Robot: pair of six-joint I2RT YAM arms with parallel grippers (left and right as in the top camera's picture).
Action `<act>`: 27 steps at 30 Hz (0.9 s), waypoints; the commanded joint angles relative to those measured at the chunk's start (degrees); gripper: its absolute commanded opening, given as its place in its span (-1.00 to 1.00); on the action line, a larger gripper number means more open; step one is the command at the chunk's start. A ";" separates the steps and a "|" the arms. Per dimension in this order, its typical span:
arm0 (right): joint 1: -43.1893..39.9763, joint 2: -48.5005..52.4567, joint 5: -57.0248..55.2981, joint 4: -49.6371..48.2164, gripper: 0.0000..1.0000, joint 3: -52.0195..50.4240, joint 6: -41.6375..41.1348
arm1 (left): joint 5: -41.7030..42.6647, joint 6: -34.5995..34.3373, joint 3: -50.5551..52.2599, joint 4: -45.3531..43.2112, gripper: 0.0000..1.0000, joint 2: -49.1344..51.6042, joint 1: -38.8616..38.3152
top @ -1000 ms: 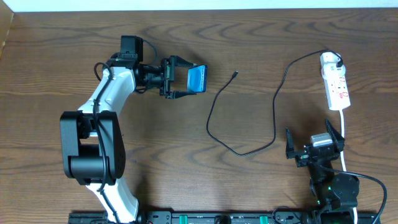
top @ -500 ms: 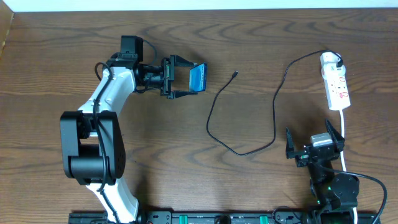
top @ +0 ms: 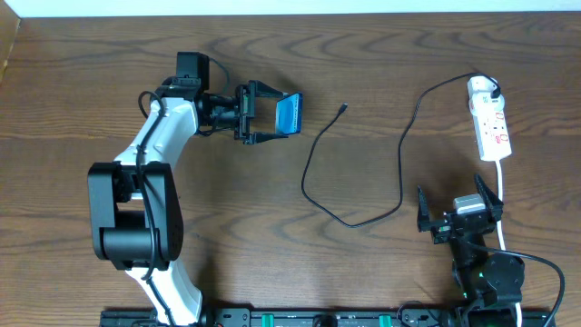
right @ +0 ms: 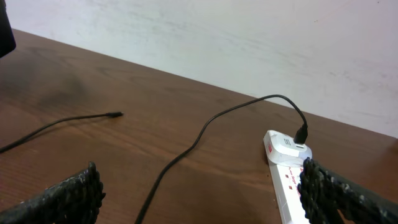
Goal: Plug charger to phone and switch on socket
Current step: 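Lift the phone with the left gripper and carry it rightward, then hold the phone raised near the cable end with the left gripper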
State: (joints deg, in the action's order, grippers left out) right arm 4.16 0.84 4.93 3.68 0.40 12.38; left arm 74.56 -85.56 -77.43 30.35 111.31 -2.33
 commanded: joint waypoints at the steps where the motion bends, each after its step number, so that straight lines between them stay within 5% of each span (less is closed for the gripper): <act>1: 0.39 -0.35 0.33 0.22 0.98 -0.09 -0.55 | -0.22 -0.55 -1.68 -0.09 0.28 -1.60 -1.11; 27: 0.39 -0.35 0.33 0.22 0.99 -0.09 -0.52 | -3.63 -0.76 -1.68 -0.57 0.28 -1.60 -2.12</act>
State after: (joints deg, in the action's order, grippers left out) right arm 4.16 0.84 4.93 3.68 0.40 12.36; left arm 70.04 -85.73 -77.43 30.26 111.31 -4.25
